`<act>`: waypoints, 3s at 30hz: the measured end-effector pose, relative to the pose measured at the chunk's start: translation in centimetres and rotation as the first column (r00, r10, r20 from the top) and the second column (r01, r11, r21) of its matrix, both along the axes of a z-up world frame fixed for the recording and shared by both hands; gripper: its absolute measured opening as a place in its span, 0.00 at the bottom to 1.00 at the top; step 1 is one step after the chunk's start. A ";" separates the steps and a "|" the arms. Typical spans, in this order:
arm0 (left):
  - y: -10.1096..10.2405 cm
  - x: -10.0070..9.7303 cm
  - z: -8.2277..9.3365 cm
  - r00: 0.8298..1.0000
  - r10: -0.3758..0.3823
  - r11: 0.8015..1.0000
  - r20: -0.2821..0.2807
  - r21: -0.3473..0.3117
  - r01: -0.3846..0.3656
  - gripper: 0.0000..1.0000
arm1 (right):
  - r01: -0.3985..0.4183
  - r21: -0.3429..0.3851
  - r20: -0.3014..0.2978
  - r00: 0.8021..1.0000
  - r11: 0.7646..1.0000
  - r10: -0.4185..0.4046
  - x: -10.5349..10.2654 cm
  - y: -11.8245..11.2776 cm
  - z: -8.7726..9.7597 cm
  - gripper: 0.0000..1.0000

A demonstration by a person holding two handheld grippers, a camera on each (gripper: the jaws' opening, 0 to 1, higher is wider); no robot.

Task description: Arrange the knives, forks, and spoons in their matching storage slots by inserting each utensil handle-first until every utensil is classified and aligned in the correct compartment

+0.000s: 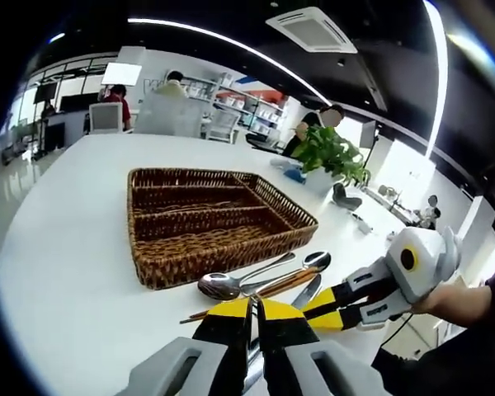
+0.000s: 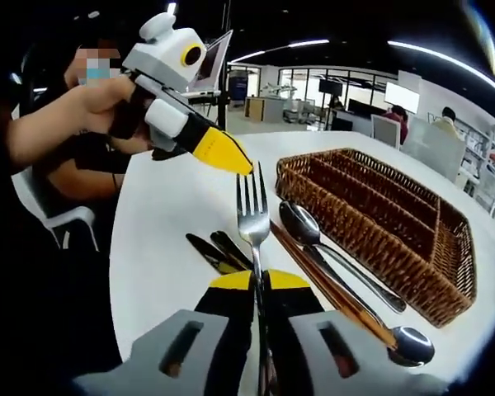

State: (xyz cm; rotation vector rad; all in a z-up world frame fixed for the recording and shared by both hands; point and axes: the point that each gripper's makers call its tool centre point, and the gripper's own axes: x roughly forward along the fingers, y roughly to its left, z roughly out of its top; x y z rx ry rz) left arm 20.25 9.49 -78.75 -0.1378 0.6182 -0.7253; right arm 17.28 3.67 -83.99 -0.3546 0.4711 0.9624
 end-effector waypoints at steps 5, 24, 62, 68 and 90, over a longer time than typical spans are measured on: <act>-0.4 0.0 0.2 0.999 -0.027 0.999 0.035 0.022 0.027 0.06 | -0.014 -0.012 0.019 1.000 1.000 0.014 -0.2 0.0 0.0 0.01; -1.8 -0.7 1.3 0.973 -0.147 0.985 0.177 0.116 0.127 0.59 | 0.006 0.019 0.027 1.000 1.000 -0.006 -0.6 -0.9 2.4 0.01; -1.4 -3.1 1.2 0.965 -0.140 0.986 0.223 0.124 0.114 0.99 | -0.123 -0.136 0.233 0.961 0.983 0.152 4.2 -3.3 11.0 0.01; -1.3 -3.4 0.9 0.967 -0.146 0.983 0.208 0.139 0.119 0.99 | -0.143 -0.209 0.266 0.944 0.968 0.196 6.5 -3.5 10.7 0.01; -1.2 -3.6 0.8 0.968 -0.138 0.984 0.209 0.136 0.111 0.99 | -0.225 -0.310 0.234 0.923 0.924 0.304 14.0 -2.5 9.1 0.01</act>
